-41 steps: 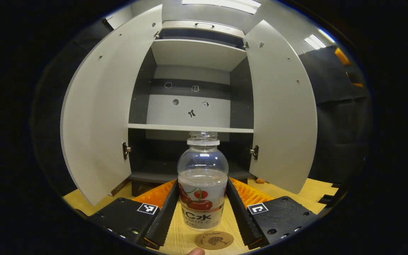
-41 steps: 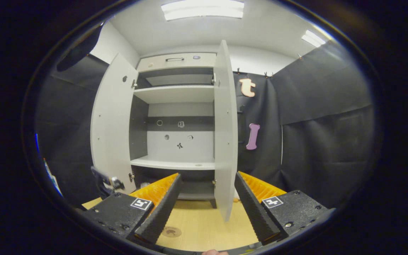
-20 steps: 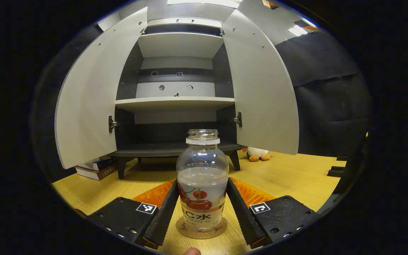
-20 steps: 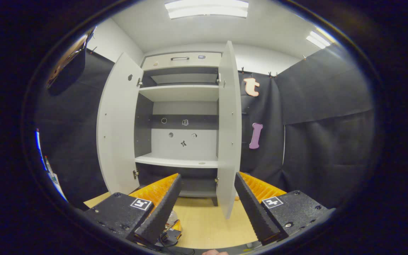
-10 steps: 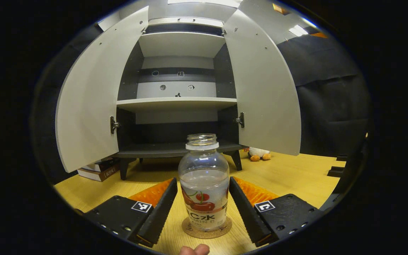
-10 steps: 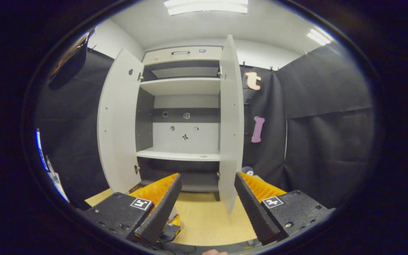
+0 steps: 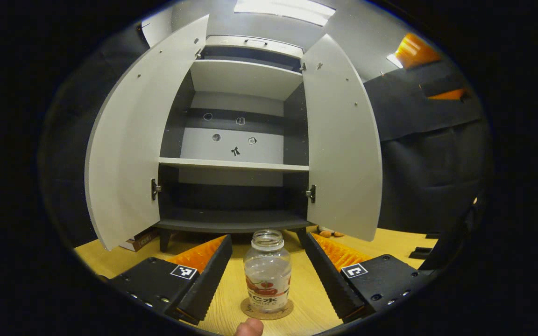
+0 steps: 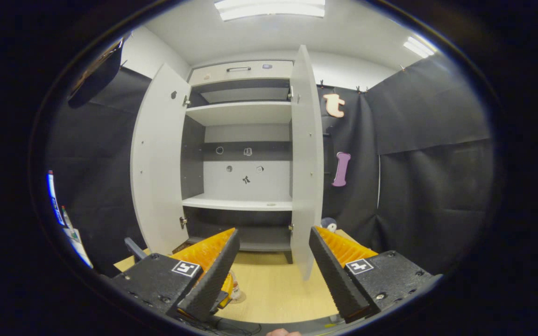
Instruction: Grasp the bottle in the cabinet with the left hand and place it on the coaster, then close the right door with the right hand and the left door with the left hand.
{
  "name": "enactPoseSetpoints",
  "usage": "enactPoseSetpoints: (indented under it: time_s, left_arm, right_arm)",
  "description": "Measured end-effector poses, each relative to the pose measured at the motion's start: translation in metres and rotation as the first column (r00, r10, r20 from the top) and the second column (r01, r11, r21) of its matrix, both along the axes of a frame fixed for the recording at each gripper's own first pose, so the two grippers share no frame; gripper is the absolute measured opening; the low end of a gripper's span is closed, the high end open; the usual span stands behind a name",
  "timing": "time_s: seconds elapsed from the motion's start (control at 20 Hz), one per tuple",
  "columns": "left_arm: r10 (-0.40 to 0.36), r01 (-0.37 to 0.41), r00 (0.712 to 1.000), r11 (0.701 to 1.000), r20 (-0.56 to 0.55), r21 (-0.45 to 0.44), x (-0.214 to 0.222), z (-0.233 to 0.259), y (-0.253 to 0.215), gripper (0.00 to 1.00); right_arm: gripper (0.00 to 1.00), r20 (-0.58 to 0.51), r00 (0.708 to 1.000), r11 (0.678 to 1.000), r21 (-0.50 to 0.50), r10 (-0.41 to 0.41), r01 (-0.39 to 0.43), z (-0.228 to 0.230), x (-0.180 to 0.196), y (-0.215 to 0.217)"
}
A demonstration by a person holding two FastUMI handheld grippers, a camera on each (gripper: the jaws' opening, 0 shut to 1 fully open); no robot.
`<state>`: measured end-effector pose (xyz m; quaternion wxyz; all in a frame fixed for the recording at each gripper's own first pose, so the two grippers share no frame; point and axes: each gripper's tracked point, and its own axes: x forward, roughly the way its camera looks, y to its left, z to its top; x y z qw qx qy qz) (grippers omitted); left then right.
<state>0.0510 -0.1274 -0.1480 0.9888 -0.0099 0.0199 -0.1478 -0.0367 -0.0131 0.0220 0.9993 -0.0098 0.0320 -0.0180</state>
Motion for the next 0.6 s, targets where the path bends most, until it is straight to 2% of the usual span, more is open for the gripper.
enactPoseSetpoints:
  time_s: [0.15,0.4,0.6]
  left_arm:
    - [-0.013,0.012,1.000,0.999,-0.020,-0.050,-0.014,0.039,0.007,0.96]
    - [0.114,-0.114,0.993,0.993,0.014,-0.042,-0.021,0.109,0.057,0.95]
    - [0.171,-0.171,0.985,0.985,0.012,-0.017,-0.031,0.142,0.087,0.95]
  right_arm:
    - [0.98,0.012,1.000,1.000,0.013,0.016,-0.016,0.000,0.006,0.003]
    - [0.98,0.072,0.997,0.998,0.036,0.040,-0.043,0.009,0.016,0.004]
    - [0.98,0.118,0.993,0.998,0.050,0.032,-0.038,0.016,0.025,-0.004]
